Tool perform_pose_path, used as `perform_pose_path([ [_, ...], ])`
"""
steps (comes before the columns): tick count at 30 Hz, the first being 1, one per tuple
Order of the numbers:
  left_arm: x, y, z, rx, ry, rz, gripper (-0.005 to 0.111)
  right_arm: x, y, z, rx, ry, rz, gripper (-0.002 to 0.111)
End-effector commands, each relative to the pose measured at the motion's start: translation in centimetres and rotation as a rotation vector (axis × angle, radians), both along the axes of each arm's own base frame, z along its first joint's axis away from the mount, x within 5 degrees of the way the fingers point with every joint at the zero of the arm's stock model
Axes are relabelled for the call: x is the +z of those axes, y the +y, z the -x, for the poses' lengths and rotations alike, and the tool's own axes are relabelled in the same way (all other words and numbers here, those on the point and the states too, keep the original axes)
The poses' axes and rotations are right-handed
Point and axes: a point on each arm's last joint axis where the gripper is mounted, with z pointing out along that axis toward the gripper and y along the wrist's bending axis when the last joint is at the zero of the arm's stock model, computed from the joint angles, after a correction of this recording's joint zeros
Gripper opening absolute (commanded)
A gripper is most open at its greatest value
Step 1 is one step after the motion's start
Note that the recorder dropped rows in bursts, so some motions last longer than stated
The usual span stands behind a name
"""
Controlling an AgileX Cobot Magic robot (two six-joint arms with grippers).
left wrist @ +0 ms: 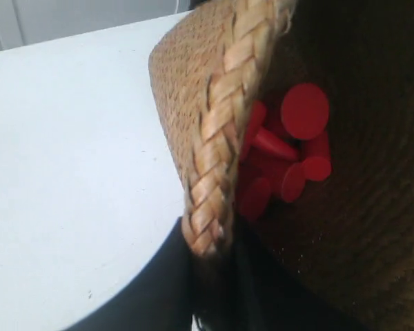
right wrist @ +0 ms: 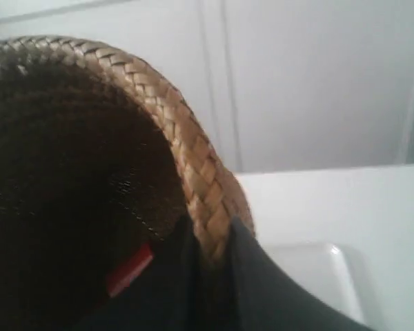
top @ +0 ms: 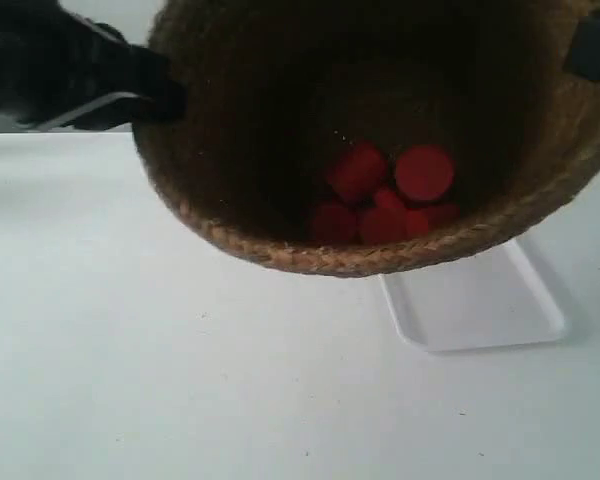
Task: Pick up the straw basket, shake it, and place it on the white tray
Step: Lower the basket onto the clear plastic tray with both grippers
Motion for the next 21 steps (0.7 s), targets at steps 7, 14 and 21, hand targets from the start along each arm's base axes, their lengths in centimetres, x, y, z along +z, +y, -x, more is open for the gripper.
perform_pose_path([
  [7,-0.3,-5.9,-7.2,-0.097,0.141,-0.187,0.0,1.9,-1.1,-4.0,-0.375,0.246,0.432,0.0],
  [14,-1.7,-8.0,-9.8,-0.126,0.208,-0.249,0.0,-2.3,-4.3,-9.2,-0.422,0.524,0.438,0.0],
  [21,-1.7,-10.4,-12.0,-0.181,0.204,-0.214,0.0,-3.8,-8.0,-12.7,-0.511,0.687,0.42,0.0],
])
